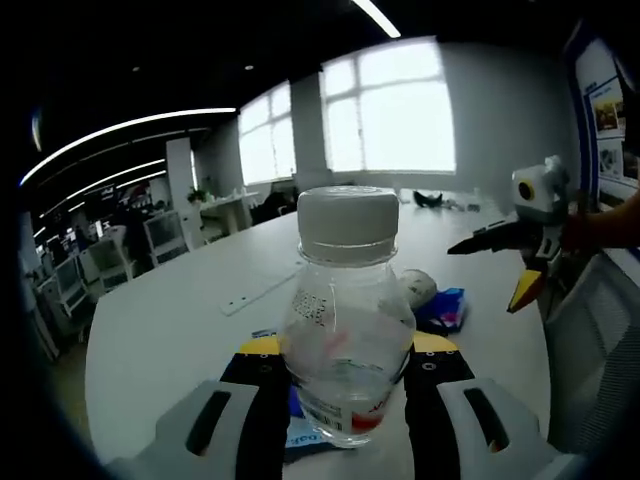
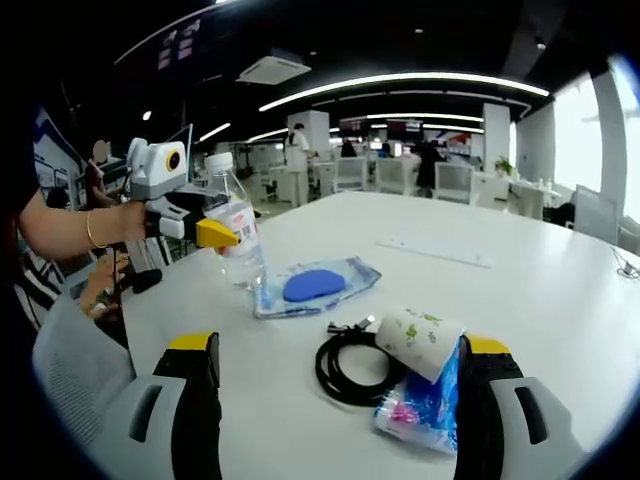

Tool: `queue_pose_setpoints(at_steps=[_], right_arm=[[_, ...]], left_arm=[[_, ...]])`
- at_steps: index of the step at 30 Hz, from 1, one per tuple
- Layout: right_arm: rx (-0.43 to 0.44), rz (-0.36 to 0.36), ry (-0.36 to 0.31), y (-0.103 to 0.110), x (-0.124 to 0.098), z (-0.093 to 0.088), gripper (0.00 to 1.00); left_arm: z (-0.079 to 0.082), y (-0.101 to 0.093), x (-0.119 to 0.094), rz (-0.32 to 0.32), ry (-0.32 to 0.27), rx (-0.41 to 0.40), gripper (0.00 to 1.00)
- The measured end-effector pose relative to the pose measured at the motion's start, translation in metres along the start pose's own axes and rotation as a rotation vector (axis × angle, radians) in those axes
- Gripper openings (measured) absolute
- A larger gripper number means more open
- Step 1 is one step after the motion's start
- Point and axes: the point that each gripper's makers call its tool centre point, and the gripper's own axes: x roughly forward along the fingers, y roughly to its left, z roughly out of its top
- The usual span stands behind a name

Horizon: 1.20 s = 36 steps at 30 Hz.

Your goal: Arrange the tabletop items into an orderly group along one side of the table until the central work area is clear of visible clutter.

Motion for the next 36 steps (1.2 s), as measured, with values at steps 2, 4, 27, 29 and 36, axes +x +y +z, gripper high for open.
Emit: queue_pose_setpoints(at_steps=[2,4,27,29,36], right_arm=[[-0.002,-0.006,0.003,0.001,0.000,0.002,0.97],[-0.001,-0.013,0.005,0.002,0.001,0.003,0.97],[-0.020,-0.024,0.069,0.001,0.012,-0.004,0.97],[-0.019,-0.024,0.072,0.000,0.014,-0.005,0.97],[0.021,-0.024,0.044,-0.007,0.022,0.004,0.96]], left_arm=[[0.002,0.004,-0.004,-0.009,-0.001,0.009,0.42],[0.002,0.008,-0.006,-0.014,0.003,0.009,0.42],[-0.008,0.076,-0.005,-0.035,0.007,-0.017,0.42],[-0.010,0.083,-0.005,-0.029,0.009,-0.017,0.42],[-0.017,0.109,-0.003,-0.005,0.012,-0.032,0.42]])
